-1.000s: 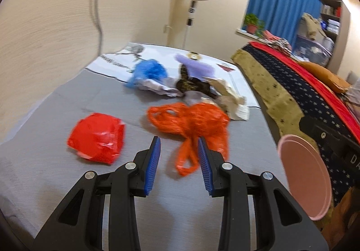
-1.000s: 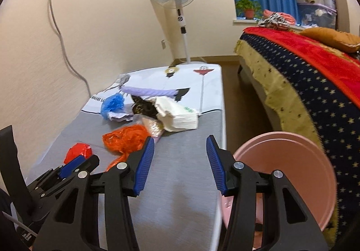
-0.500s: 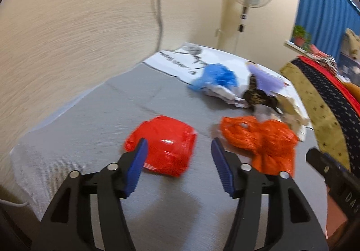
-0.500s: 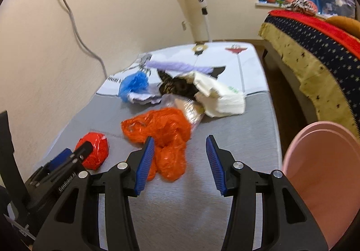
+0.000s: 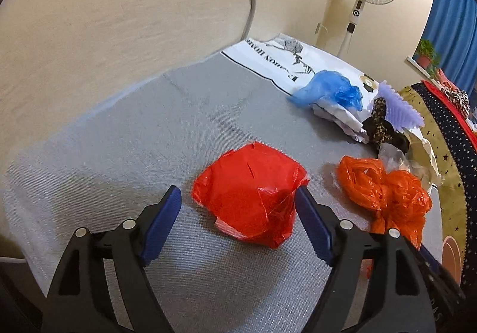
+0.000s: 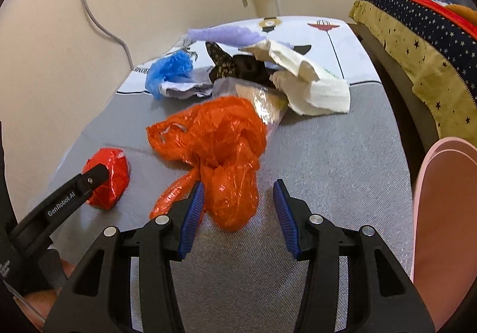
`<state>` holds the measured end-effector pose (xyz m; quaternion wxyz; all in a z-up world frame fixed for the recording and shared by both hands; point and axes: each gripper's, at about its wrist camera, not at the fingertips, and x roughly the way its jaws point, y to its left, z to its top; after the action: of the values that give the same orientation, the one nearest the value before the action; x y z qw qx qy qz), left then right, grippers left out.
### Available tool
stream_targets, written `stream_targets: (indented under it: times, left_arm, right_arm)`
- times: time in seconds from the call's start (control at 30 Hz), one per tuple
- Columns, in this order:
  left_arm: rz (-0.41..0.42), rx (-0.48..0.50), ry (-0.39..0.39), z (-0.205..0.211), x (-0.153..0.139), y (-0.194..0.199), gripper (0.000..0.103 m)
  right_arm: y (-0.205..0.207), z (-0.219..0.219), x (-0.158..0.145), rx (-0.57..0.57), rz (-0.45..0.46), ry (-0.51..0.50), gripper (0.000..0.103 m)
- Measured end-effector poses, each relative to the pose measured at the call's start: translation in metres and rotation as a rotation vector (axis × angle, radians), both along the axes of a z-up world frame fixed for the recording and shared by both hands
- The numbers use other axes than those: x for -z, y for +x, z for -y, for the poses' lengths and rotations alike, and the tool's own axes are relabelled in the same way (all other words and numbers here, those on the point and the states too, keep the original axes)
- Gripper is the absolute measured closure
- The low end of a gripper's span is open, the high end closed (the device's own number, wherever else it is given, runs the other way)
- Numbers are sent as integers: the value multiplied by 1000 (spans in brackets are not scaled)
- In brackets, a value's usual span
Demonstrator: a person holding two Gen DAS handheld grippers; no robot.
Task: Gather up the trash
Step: 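Grasp the orange plastic bag with the right tool while the left grasps the red bag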
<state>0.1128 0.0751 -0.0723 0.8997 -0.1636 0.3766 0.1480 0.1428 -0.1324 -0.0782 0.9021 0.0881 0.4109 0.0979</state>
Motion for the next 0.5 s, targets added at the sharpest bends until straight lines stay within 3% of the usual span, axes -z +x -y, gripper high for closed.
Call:
stream_targets:
  times: [0.17,0.23,0.3,0.33,0.37,0.5]
  left_arm:
    - [-10,14,-46,-4,5,3,29]
    - [-8,21,-58,-3,6,3,36]
    - [-12,37,-65,-1,6,4,39]
    - [-8,43,-67,1,6,5,49]
    - [-4,55,-74,2,5,4,52]
    - [15,78,-70,7,0,1,58]
  right_arm:
    - [0,-3,2,-23,-7,-3,79]
    - [-1,-4,1,-34,-3,-4,85]
    - [-2,-6,-1,-42,4,-6,87]
    - [-3,-6,-2,-45,10,-6,88]
    - [-5,-6,-4,-47,16,-6,88]
    - [-10,-5,-13,-46,43,-11,89]
